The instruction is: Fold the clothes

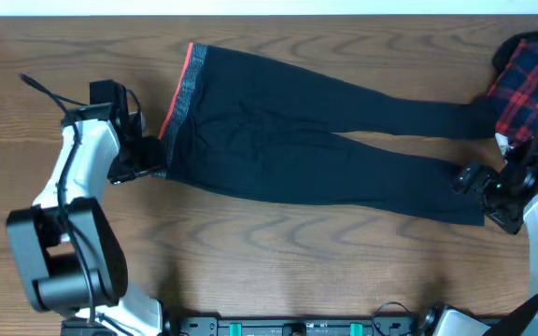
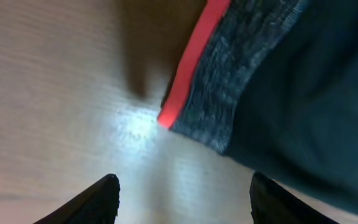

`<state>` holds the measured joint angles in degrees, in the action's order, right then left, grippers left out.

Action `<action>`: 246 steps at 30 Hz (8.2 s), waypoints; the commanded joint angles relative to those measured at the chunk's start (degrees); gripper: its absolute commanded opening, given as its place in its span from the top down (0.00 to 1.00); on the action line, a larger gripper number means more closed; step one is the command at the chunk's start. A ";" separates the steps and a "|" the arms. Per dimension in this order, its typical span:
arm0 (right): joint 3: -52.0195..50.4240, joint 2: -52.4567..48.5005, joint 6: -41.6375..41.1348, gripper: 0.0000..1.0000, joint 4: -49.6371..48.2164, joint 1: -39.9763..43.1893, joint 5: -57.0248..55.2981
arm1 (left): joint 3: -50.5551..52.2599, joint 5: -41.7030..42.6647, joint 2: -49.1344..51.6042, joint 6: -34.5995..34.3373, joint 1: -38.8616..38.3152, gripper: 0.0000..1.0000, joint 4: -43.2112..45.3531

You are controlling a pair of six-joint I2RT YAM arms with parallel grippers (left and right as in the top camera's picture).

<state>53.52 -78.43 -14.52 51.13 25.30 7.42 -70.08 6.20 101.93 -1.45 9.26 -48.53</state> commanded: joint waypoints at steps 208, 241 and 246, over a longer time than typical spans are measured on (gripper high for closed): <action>10.71 -2.47 -1.44 0.99 -5.62 -1.86 1.36 | -0.22 14.36 -19.41 -11.87 4.74 0.87 -17.59; 10.71 -2.47 1.77 0.99 -2.45 -2.12 1.38 | 27.56 18.88 -17.14 -8.48 7.34 0.31 -3.34; 10.71 -2.47 1.77 0.99 -2.40 -2.12 1.38 | 29.03 18.80 -14.16 -8.48 7.34 0.31 -1.97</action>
<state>63.07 -80.86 -13.39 48.62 23.70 9.15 -41.39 23.88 86.54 -11.51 16.36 -50.81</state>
